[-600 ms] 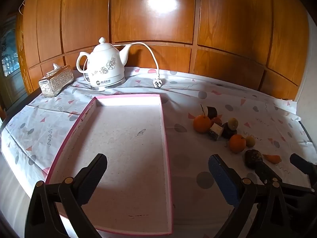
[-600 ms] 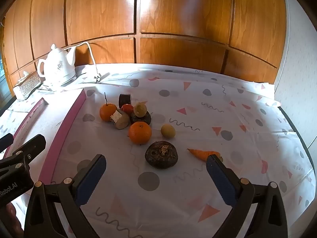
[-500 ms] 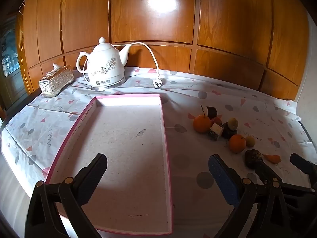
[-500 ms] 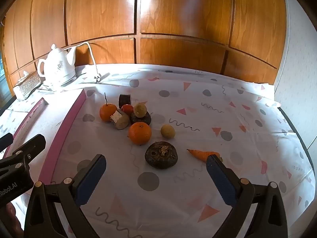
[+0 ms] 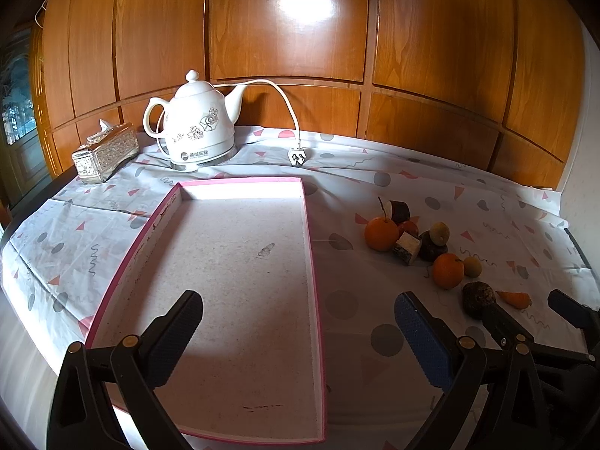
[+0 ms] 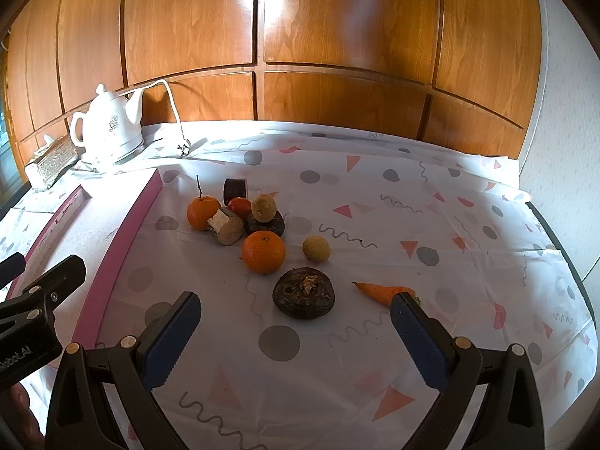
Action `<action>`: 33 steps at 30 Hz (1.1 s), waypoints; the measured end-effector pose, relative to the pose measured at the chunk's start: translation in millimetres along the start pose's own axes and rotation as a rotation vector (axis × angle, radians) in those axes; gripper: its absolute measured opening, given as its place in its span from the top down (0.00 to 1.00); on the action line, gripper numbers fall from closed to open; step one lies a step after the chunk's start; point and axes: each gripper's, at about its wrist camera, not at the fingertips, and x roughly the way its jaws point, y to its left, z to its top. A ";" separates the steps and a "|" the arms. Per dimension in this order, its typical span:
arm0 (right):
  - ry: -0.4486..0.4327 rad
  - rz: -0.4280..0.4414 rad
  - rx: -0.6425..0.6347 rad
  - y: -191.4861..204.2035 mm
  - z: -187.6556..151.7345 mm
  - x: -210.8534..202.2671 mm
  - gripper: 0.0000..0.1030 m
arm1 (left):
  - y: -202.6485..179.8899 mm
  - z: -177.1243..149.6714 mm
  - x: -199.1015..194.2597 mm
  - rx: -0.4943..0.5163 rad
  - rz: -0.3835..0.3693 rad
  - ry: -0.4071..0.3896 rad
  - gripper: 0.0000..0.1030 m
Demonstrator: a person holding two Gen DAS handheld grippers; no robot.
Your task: Organize fruits
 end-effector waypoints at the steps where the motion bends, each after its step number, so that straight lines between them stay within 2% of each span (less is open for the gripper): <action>1: 0.003 0.001 0.002 -1.4 0.2 1.0 0.00 | -0.3 0.1 0.2 0.001 -0.001 0.001 0.00; 7: 0.019 0.031 0.021 -13.6 1.1 7.0 0.01 | -7.2 0.2 0.7 0.030 -0.020 0.003 0.00; 9: 0.046 0.046 0.022 -23.4 0.8 12.8 0.01 | -9.5 -0.7 1.6 0.047 -0.070 0.009 0.00; 11: 0.039 0.019 -0.014 -31.1 0.2 15.6 0.01 | -11.2 -0.7 1.3 0.047 -0.147 0.016 0.00; 15: 0.096 0.034 0.030 -60.1 -2.6 22.6 0.01 | -22.7 1.6 0.6 0.080 -0.196 0.020 0.00; 18: 0.128 0.064 0.075 -79.6 -7.0 29.5 0.19 | -32.3 1.9 4.8 0.107 -0.215 0.048 0.00; 20: 0.142 0.068 0.096 -87.6 -10.5 33.3 0.24 | -36.3 1.0 9.7 0.115 -0.238 0.082 0.00; 22: 0.142 0.057 0.095 -94.2 -12.0 36.8 0.37 | -40.2 0.6 14.1 0.103 -0.268 0.112 0.00; 25: 0.133 0.072 0.110 -101.9 -14.0 42.8 0.47 | -47.1 1.6 18.6 0.119 -0.284 0.124 0.01; 33: 0.148 0.105 0.048 -109.0 -7.9 65.3 0.47 | -72.0 4.1 27.3 0.172 -0.352 0.163 0.06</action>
